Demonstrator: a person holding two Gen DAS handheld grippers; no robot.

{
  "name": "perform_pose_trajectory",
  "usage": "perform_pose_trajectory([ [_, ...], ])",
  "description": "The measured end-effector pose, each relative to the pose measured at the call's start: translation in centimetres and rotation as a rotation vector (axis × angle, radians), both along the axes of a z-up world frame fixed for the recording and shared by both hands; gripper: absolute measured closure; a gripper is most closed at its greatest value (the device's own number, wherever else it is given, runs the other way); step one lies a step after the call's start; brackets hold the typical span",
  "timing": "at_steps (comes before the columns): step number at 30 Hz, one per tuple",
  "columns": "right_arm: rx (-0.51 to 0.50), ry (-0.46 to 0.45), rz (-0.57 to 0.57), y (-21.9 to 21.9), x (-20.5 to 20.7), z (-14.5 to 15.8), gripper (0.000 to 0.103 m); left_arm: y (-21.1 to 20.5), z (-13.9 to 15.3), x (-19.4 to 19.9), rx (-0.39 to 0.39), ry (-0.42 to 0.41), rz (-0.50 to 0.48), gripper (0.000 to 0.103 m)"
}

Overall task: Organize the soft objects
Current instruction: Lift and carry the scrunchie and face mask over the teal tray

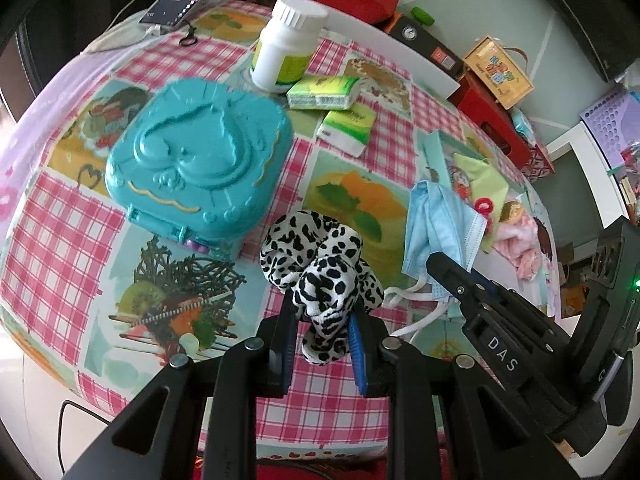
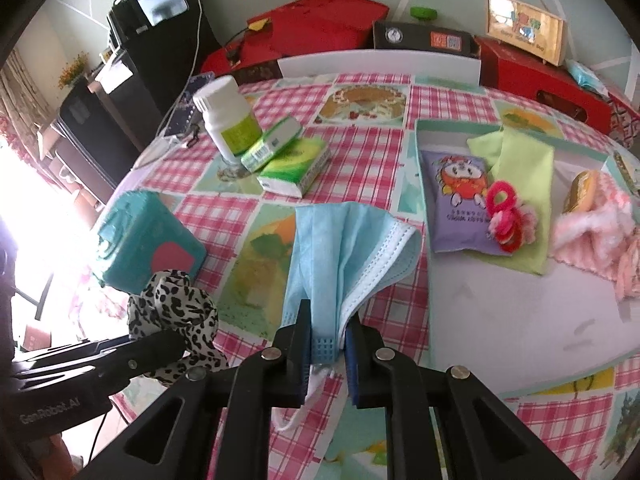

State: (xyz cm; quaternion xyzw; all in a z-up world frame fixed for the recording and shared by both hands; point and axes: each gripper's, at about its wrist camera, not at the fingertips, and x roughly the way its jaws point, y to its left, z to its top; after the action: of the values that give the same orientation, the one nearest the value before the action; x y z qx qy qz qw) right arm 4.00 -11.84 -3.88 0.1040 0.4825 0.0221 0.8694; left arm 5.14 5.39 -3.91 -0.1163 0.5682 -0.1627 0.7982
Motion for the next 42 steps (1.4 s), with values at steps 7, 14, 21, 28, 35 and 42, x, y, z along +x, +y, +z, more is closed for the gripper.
perform_pose_trajectory([
  [7,0.003,-0.049,-0.021,-0.8,-0.9,2.3,0.088,-0.4,2.6,-1.0,-0.002,-0.054,-0.011,0.079],
  [14,0.016,-0.093,-0.079,-2.8,-2.1,4.6,0.088,-1.2,4.9,-1.7,0.005,-0.114,-0.024,0.079],
  [21,0.024,-0.141,-0.162,-6.1,-3.6,7.0,0.088,-2.4,7.5,-1.9,0.002,-0.178,-0.045,0.079],
  [28,0.013,-0.186,-0.271,-10.1,-5.3,8.7,0.088,-4.8,9.2,-2.2,0.001,-0.222,-0.095,0.079],
  [35,0.007,-0.2,-0.375,-14.0,-6.9,9.2,0.088,-7.8,10.1,-2.3,-0.001,-0.25,-0.164,0.079],
  [42,0.004,-0.18,-0.471,-17.6,-7.6,8.5,0.088,-11.4,10.4,-1.1,-0.012,-0.267,-0.223,0.079],
])
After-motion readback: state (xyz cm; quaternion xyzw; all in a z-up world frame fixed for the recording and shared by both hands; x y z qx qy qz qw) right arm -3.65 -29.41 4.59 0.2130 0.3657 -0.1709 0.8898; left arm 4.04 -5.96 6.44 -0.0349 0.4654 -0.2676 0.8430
